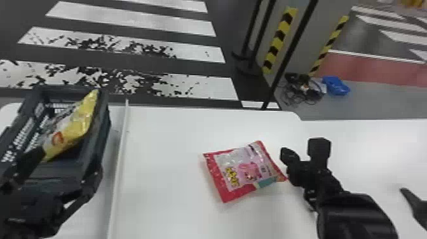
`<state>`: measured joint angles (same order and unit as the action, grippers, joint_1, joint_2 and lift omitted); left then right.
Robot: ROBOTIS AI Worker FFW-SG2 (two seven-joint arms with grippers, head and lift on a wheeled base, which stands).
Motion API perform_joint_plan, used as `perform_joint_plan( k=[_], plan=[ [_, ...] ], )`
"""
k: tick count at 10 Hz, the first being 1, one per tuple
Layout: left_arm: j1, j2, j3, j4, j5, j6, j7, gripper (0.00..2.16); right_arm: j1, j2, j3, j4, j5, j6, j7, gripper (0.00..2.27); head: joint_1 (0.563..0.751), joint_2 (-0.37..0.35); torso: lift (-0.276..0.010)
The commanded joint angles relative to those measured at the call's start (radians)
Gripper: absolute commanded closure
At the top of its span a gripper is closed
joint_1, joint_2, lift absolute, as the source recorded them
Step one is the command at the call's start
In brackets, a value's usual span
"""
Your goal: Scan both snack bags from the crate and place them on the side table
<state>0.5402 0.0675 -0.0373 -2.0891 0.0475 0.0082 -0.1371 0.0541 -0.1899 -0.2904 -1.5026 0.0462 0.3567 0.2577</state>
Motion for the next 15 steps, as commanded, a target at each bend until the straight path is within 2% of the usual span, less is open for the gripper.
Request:
perform_joint_plan(
  k=[1, 9, 15],
  plan=[
    [0.0, 0.0, -0.001, 0.001, 0.0, 0.0, -0.001, 0.08, -0.007, -0.011, -0.003, 0.033, 0.0, 0.002, 0.002, 2.26, 0.695, -0.277, -0.095],
    [-0.002, 0.003, -0.004, 0.006, 0.002, 0.0, -0.001, 0.08, 0.023, -0.019, -0.001, 0.053, 0.001, 0.045, 0.049, 2.26, 0.695, -0.298, -0.095],
    [-0.005, 0.006, -0.009, 0.009, 0.003, 0.0, -0.001, 0.08, 0.171, 0.0, 0.008, -0.183, -0.003, 0.195, 0.086, 2.26, 0.695, -0.287, -0.095]
  ],
)
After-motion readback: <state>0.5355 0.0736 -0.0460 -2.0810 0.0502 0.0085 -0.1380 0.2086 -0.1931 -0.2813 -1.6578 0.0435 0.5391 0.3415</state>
